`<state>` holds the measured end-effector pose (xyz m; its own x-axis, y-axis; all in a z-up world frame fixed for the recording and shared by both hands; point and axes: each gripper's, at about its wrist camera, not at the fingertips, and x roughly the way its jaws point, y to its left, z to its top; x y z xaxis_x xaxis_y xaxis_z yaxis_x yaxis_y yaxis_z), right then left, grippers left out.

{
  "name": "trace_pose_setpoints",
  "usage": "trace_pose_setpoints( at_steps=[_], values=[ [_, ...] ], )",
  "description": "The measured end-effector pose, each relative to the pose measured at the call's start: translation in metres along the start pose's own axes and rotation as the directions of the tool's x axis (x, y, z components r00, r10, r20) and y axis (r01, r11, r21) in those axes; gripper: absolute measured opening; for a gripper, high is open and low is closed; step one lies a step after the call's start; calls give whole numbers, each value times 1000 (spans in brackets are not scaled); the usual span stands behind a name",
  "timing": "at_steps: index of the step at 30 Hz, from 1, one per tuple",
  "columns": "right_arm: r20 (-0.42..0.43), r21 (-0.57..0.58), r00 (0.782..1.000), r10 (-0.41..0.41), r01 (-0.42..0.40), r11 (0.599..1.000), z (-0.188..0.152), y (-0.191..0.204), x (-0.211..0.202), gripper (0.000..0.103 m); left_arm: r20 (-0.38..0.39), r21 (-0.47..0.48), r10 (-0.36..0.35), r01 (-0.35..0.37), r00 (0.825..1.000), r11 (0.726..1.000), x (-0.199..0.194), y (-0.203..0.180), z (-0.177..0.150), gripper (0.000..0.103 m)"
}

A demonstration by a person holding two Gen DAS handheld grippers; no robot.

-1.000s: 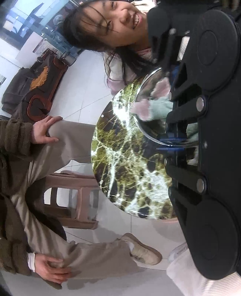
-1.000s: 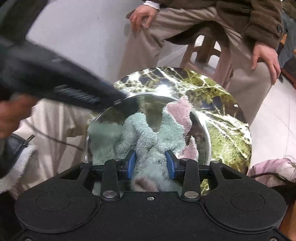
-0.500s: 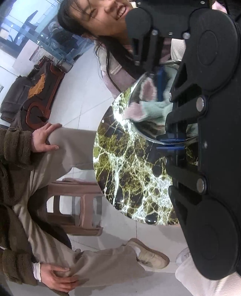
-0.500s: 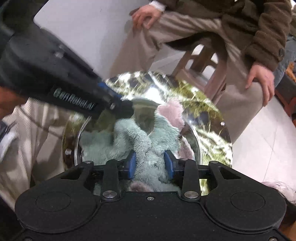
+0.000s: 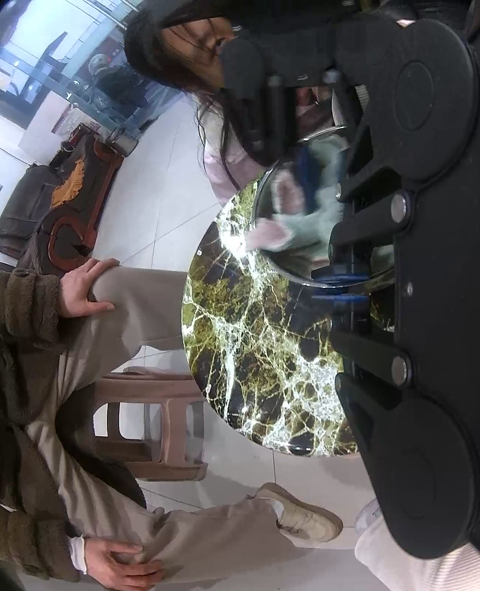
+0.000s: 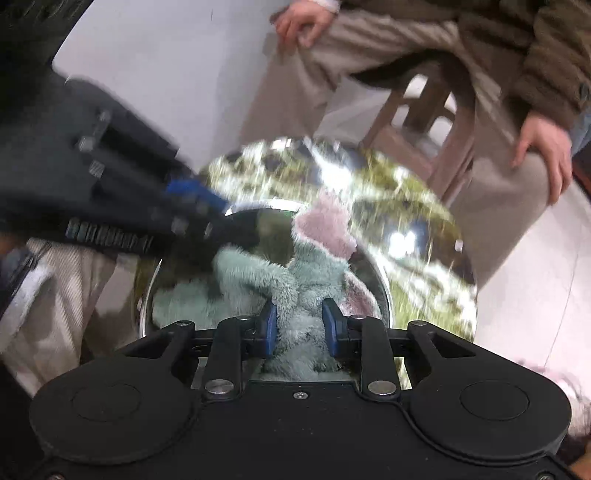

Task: Clean bowl
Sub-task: 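Hold the bowl rim with the left gripper while the right gripper rubs the towel around the wall, then tilt the bowl with the left gripper while the right gripper wipes the towel inside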

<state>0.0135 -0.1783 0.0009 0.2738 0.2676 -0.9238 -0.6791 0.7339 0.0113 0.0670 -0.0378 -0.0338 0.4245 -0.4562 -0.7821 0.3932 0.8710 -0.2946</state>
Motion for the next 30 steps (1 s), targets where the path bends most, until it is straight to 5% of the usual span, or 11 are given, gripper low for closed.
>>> trace_pose_setpoints(
  at_steps=[5, 13, 20, 27, 30],
  values=[
    [32, -37, 999, 41, -39, 999, 8, 11, 2, 26, -15, 20, 5, -5, 1000, 1000, 2, -2, -2, 6],
    [59, -14, 996, -66, 67, 998, 7, -1, 1, 24, -13, 13, -6, 6, 1000, 1000, 2, 1, -2, 7],
    [67, -7, 996, 55, -55, 998, 3, 15, 3, 26, -23, 45, 2, -1, 1000, 999, 6, -2, 1, 8],
    [97, -21, 989, -112, 115, 993, 6, 1, 1, 24, -28, 61, 8, -6, 1000, 998, 7, -2, 1, 8],
    [50, -19, 995, -82, 83, 996, 0, 7, 4, 29, -23, 63, 2, 0, 1000, 998, 7, -4, 0, 8]
  ],
)
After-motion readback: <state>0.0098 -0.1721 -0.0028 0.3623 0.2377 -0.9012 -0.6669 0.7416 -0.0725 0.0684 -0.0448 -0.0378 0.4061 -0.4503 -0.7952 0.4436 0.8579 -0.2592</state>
